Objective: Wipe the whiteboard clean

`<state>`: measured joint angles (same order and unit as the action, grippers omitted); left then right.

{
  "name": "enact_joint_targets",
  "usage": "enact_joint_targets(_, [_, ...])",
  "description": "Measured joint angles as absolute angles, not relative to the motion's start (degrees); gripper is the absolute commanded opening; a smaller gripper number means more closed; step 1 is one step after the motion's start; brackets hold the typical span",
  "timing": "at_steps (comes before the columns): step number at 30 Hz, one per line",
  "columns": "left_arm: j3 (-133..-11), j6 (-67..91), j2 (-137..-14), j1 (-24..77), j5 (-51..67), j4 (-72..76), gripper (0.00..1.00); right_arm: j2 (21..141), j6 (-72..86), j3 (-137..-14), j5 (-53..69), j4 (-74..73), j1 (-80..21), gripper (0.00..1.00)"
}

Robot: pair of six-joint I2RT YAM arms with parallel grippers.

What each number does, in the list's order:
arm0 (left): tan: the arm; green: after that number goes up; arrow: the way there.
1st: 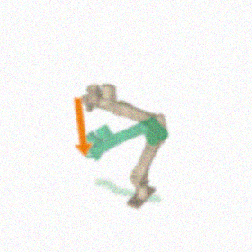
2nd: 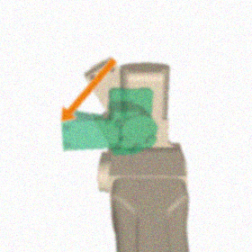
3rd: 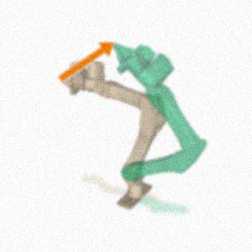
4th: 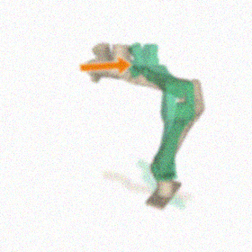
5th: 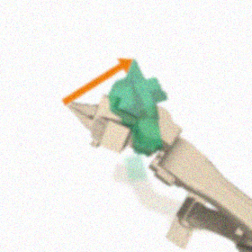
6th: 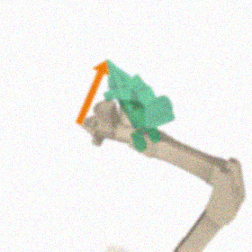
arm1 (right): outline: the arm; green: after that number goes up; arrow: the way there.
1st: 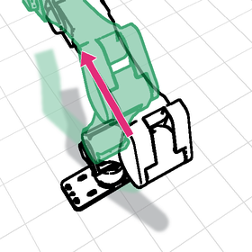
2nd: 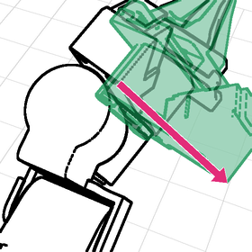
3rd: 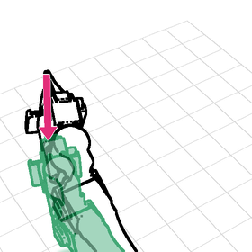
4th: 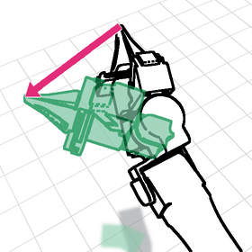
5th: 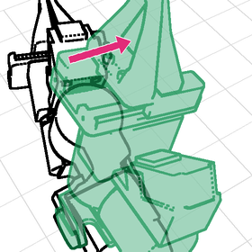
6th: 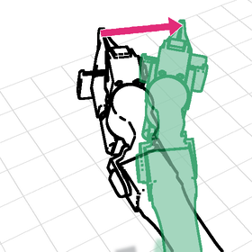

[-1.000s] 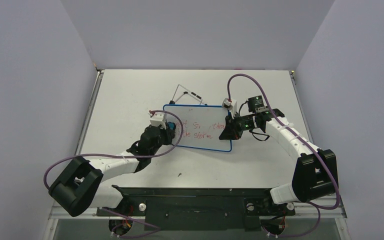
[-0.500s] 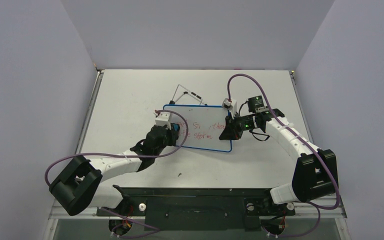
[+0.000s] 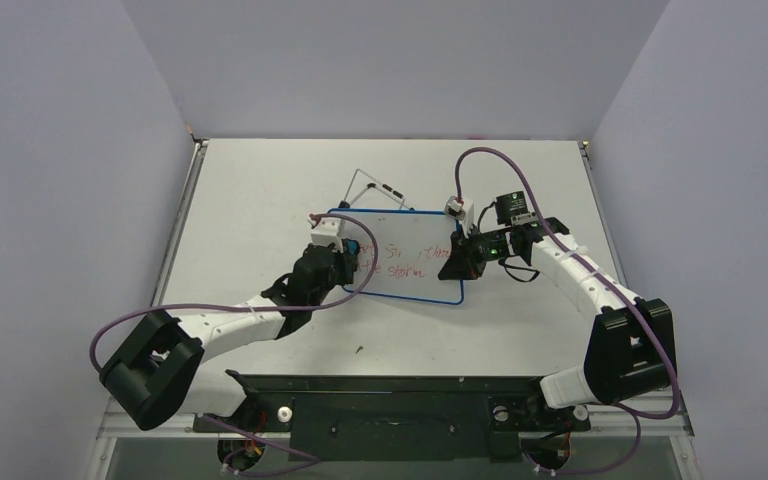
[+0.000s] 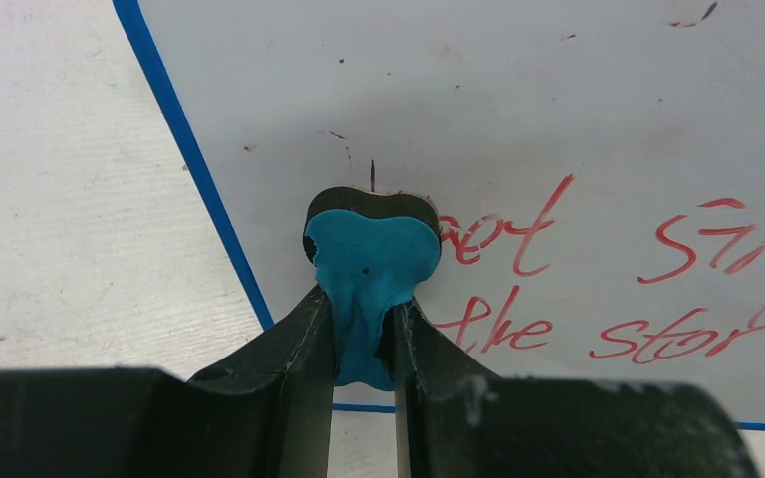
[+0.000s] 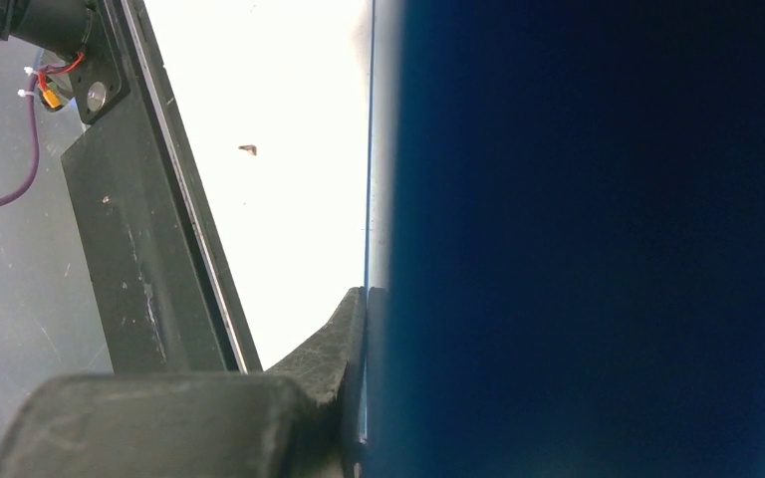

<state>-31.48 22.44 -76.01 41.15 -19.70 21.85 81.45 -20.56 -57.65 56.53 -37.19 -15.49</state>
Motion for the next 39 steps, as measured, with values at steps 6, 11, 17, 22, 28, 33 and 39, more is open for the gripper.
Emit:
enact_joint_targets(6, [-28.75,23.40,-76.75,41.58,-19.25,25.78,0.00,81.45,-20.29,-57.65,56.53,-37.21,-15.46,0.00])
enact_joint_targets(11, [-27.79,23.38,-77.25,42.96,-19.46,26.02,0.00,81.45,-20.32,-57.65,56.53,-37.19,-15.46,0.00])
enact_joint_targets(17, [-29.71,22.68,-77.12,42.98,-19.55,22.63,0.00,81.43,-20.29,-57.65,56.51,-37.19,-15.46,0.00])
enact_joint_targets(22, [-32.64,21.61,-76.60,42.65,-18.98,19.00,0.00,81.43,-20.32,-57.65,56.51,-37.17,-15.46,0.00])
enact_joint_targets(28, [-33.89,21.19,-75.90,41.98,-17.52,19.20,0.00,81.43,-20.58,-57.65,56.51,-37.17,-15.46,0.00])
enact_joint_targets(33, [-32.69,21.74,-76.60,41.89,-17.08,21.87,0.00,81.43,-20.38,-57.65,56.51,-37.19,-15.46,0.00])
enact_joint_targets(39, [-30.15,23.05,-77.73,41.89,-17.04,27.29,0.00,81.43,-19.59,-57.65,56.51,-37.19,-15.42,0.00])
